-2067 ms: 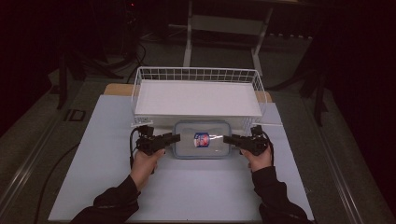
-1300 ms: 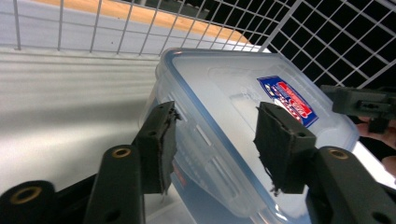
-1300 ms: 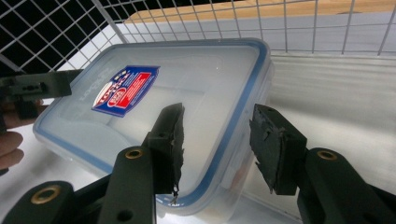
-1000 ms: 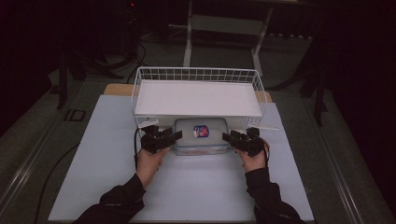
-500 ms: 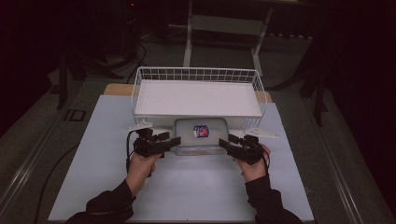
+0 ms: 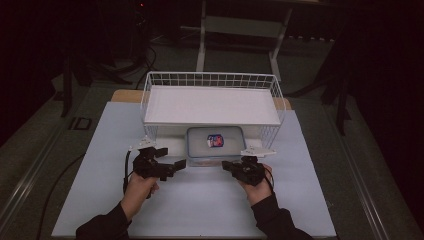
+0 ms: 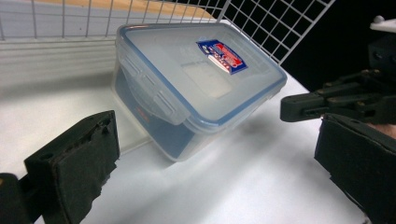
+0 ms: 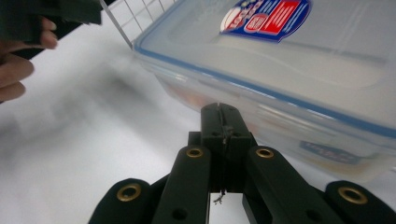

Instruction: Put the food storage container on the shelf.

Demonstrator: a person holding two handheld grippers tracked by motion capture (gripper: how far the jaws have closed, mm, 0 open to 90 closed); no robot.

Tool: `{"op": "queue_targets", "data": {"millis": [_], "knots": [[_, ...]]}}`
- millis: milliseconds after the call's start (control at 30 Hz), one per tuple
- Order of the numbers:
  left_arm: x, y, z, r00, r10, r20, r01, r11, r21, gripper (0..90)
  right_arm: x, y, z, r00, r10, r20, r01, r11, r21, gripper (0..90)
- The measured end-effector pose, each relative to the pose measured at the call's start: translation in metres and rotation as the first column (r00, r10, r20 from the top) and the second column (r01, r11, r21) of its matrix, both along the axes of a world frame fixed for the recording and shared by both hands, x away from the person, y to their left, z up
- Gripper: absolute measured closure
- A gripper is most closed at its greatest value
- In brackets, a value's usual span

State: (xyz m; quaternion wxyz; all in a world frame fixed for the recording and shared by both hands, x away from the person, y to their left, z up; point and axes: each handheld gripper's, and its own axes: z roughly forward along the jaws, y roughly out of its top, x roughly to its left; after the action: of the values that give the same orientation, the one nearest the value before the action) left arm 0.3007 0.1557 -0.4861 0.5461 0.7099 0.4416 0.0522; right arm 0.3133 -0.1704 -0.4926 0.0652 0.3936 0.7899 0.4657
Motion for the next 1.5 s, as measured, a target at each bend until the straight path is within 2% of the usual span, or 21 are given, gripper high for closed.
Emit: {"op": "queue_targets", "data": {"millis": [33,133,200,300,400,500,733,1033,1133,1233,1367,1400,1500], "knots": [[-0.003,0.000,-0.002,0.9999,-0.008,0.015,0.008,1.0000,0.006,0.0,0.001,0.002,-0.002,1.0000,0.004,-0.004,-0.004,1.0000,-0.004,90.0],[-0.004,0.001,-0.005,0.9998,-0.019,0.011,0.019,0.9997,-0.013,0.0,0.003,0.006,-0.004,1.0000,0.008,-0.005,-0.008,1.0000,-0.003,89.9],[-0.004,0.001,-0.007,0.9996,-0.025,0.012,0.025,0.9996,-0.010,0.0,0.006,0.009,-0.005,1.0000,0.008,-0.004,-0.008,0.9999,-0.007,90.0],[-0.005,0.001,-0.011,0.9997,-0.018,0.020,0.017,0.9998,0.005,0.0,0.011,0.015,-0.006,0.9999,0.013,0.006,-0.013,0.9999,-0.004,90.0],[-0.005,0.002,-0.012,0.9997,-0.017,0.016,0.017,0.9999,0.003,0.0,0.014,0.021,-0.005,0.9995,0.020,0.025,-0.020,0.9995,-0.024,90.0],[-0.006,0.002,-0.012,0.9994,-0.014,0.031,0.013,0.9997,0.019,0.0,0.017,0.025,-0.006,0.9995,0.024,0.020,-0.024,0.9995,-0.019,90.0],[-0.006,0.005,-0.012,0.9993,0.002,0.037,-0.003,0.9999,0.011,0.0,0.025,0.029,-0.006,0.9995,0.015,0.029,-0.015,0.9997,-0.018,90.0],[-0.005,0.005,-0.012,0.9991,0.005,0.041,-0.005,1.0000,0.007,0.0,0.042,0.036,-0.008,0.9991,-0.027,0.034,0.028,0.9992,-0.027,90.0],[-0.005,0.006,-0.013,0.9993,0.007,0.038,-0.007,1.0000,0.002,0.0,0.047,0.033,-0.014,0.9982,-0.059,0.013,0.059,0.9974,-0.041,90.0],[-0.005,0.006,-0.012,0.9992,0.006,0.040,-0.006,1.0000,0.004,0.0,0.053,0.027,-0.019,0.9953,-0.095,-0.015,0.095,0.9954,-0.011,90.0],[-0.005,0.005,-0.012,0.9990,0.006,0.044,-0.007,0.9999,0.009,0.0,0.056,0.025,-0.020,0.9939,-0.110,-0.011,0.109,0.9939,-0.011,90.0],[-0.005,0.005,-0.013,0.9991,0.008,0.041,-0.008,1.0000,0.005,0.0,0.062,0.023,-0.020,0.9907,-0.135,-0.016,0.135,0.9908,-0.003,90.0],[-0.005,0.005,-0.013,0.9992,0.007,0.041,-0.007,1.0000,0.006,0.0,0.066,0.023,-0.019,0.9897,-0.143,-0.007,0.143,0.9897,0.002,90.0]]}}
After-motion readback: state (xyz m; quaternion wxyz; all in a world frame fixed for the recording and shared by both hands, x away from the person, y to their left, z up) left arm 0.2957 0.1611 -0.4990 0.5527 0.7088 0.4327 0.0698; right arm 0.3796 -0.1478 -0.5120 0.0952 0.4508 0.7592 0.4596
